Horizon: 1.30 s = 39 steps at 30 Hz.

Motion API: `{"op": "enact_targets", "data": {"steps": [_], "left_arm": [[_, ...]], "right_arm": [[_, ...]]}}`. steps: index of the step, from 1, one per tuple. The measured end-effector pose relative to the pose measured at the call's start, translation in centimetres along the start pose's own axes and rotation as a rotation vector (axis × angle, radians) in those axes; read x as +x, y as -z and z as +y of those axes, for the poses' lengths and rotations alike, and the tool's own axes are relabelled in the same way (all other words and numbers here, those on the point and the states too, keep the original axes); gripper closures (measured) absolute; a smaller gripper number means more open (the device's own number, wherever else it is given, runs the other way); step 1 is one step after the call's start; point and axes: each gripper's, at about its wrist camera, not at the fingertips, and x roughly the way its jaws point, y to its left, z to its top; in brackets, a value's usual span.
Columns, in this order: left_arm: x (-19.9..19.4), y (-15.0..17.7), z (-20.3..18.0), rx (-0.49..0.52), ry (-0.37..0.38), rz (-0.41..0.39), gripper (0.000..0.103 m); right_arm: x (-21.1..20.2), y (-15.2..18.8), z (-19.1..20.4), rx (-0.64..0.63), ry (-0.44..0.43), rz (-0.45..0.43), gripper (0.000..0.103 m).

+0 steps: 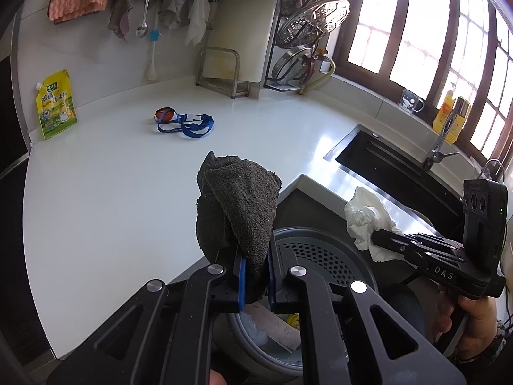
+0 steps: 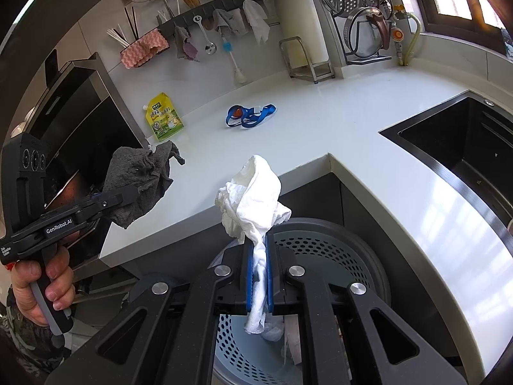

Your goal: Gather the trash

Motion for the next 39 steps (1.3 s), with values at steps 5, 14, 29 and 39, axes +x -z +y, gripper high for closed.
{"op": "enact_targets", "data": {"steps": [5, 14, 29, 39], "left_arm": [[-0.1, 0.6, -0.2, 0.007, 0.009, 0.007, 0.093], [-0.1, 1.5, -1.2, 0.024, 0.029, 0.020, 0.093], [0.6, 2.8, -2.5, 0.042, 0.050, 0.054, 0.092], [2.1, 3.6, -2.7, 0.039, 0.063, 0.096, 0.092]], "right_arm": [[-0.2, 0.7, 0.1, 0.002, 0.004, 0.001, 0.097], [-1.1, 1.8, -0.3, 0.015, 0.015, -0.003, 0.097], [-0.9, 3.2, -0.7, 0.024, 0.023, 0.021, 0.097], [0.1, 4.4, -1.5, 0.034, 0.052, 0.054, 0.097]]}}
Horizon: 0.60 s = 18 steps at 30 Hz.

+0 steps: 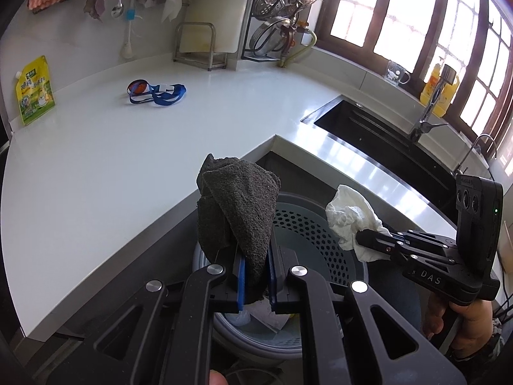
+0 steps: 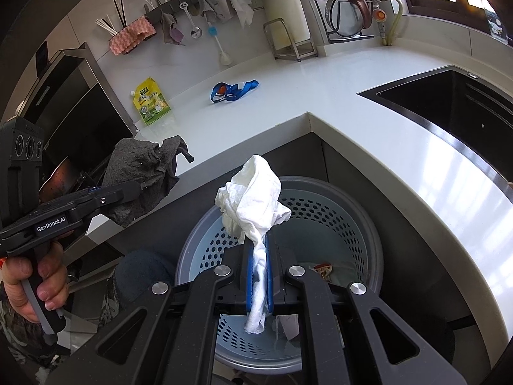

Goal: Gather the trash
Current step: 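Open both grippers to drop the tissue and cloth into the bin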

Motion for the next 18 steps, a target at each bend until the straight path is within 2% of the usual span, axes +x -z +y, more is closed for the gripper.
{"op": "enact_targets", "data": {"steps": [18], "left_arm": [[3.7, 0.5, -1.0, 0.021, 0.016, 0.076, 0.092]], "right_arm": [[2.2, 1.7, -1.2, -0.012, 0.056, 0.063, 0.097]]}}
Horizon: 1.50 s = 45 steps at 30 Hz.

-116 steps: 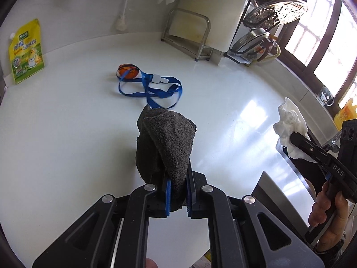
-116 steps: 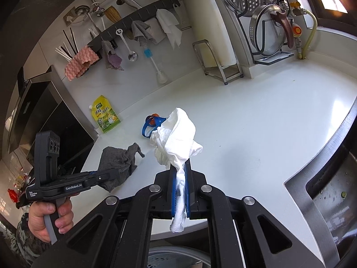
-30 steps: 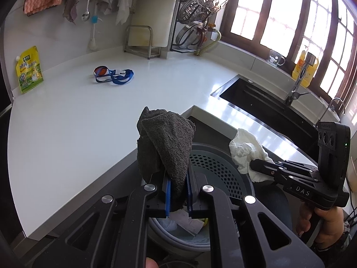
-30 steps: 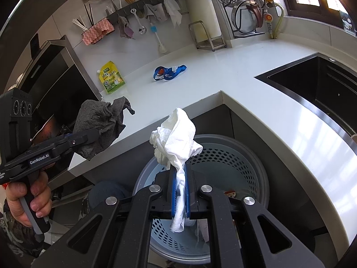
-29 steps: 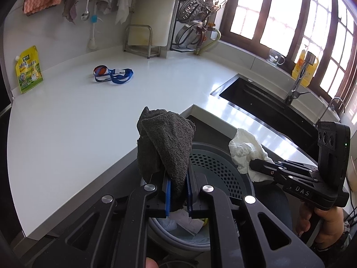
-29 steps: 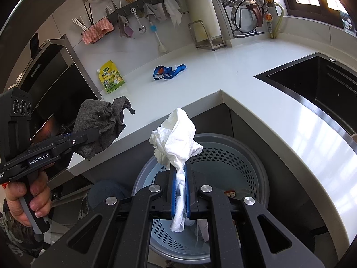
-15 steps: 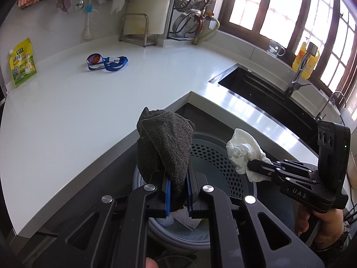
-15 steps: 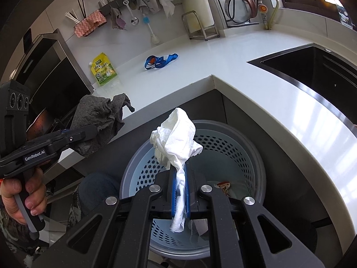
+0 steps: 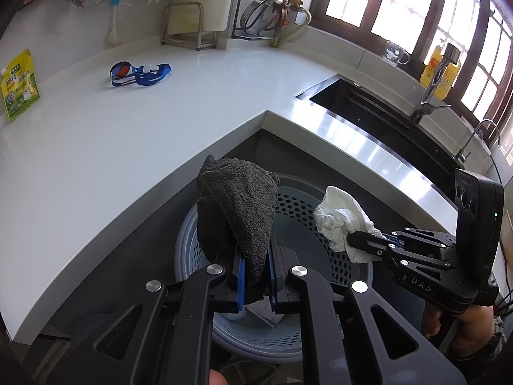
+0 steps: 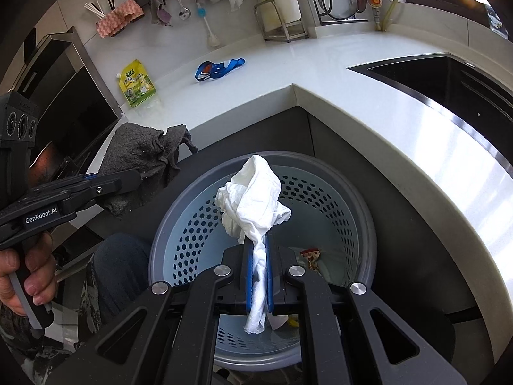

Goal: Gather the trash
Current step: 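Open both grippers to drop the tissue and cloth into the bin, then move both open grippers over the counter toward the blue lanyard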

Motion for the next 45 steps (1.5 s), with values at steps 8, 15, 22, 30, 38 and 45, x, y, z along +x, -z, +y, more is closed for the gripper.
{"op": "enact_targets", "data": {"steps": [8, 15, 22, 30, 38, 45], "left_arm": [[1.2, 0.0, -0.5, 0.007, 0.008, 0.025, 0.092], [2.5, 0.4, -1.0, 0.017, 0.018, 0.065, 0.091], [2.7, 0.3, -1.2, 0.018, 0.024, 0.075, 0.056], [1.8, -0.2, -0.9, 0.002, 0.006, 0.042, 0.042], [-0.8, -1.3, 1.1, -0.047, -0.022, -0.033, 0.025], [-3.4, -3.0, 4.3, -0.086, -0.078, -0.103, 0.023]], "right_arm": [[0.6, 0.2, -0.5, 0.007, 0.002, 0.014, 0.097], [1.1, 0.6, -0.9, 0.005, 0.010, 0.032, 0.096], [0.7, 0.4, -1.0, 0.002, 0.027, 0.017, 0.053], [0.2, 0.4, -0.9, 0.000, 0.029, 0.003, 0.048], [-1.0, -1.4, -0.1, -0.002, -0.003, -0.056, 0.027], [-0.9, -4.7, 1.4, -0.035, -0.035, -0.092, 0.025]]}}
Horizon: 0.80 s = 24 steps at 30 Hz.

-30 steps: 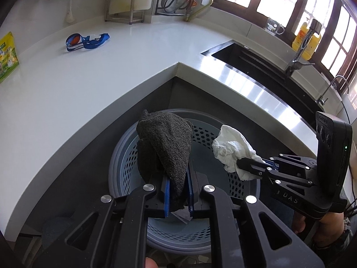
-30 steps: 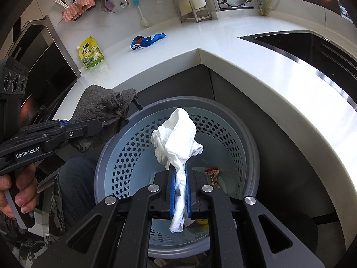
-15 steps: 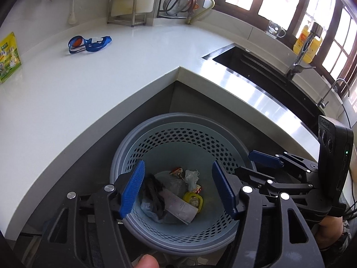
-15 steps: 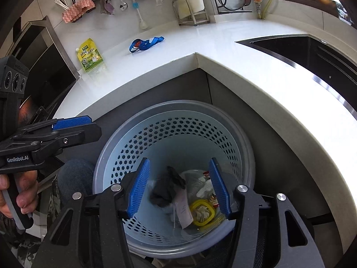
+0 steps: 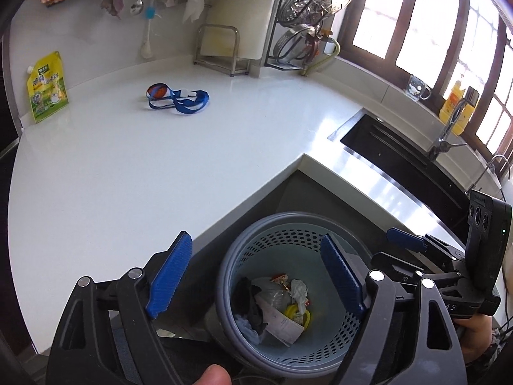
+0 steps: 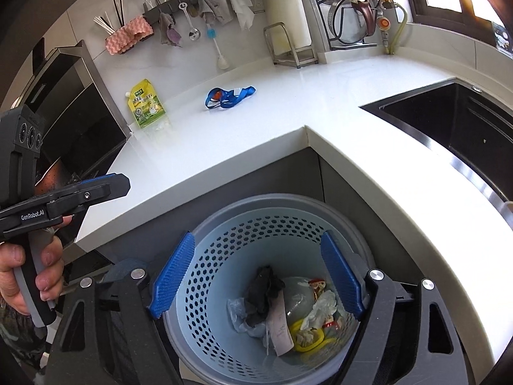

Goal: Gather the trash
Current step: 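Move both open grippers over the counter toward the blue lanyard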

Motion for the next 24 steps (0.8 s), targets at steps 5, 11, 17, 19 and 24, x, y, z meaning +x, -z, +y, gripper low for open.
{"op": "enact_targets", "data": {"steps": [5, 11, 17, 19, 24], "left_arm": [[-1.3, -1.6, 2.4, -0.035, -0.036, -0.041, 0.021], [-2.0, -2.8, 4.9, -0.065, -0.070, -0.065, 0.020], [-2.0, -3.8, 7.3, -0.083, -0.096, -0.077, 0.019], [-1.7, -4.2, 8.0, -0.082, -0.106, -0.078, 0.019], [-0.9, -6.0, 10.0, -0.083, -0.131, -0.082, 0.019]], "right_arm": [[0.9, -2.4, 1.0, -0.012, -0.028, -0.018, 0.025], [2.8, -5.3, 1.7, -0.020, -0.046, -0.021, 0.022], [5.7, -8.5, 2.5, -0.034, -0.066, -0.010, 0.021], [7.0, -9.7, 3.1, -0.053, -0.066, -0.001, 0.021], [10.7, -12.8, 4.1, -0.076, -0.064, 0.012, 0.021]]}}
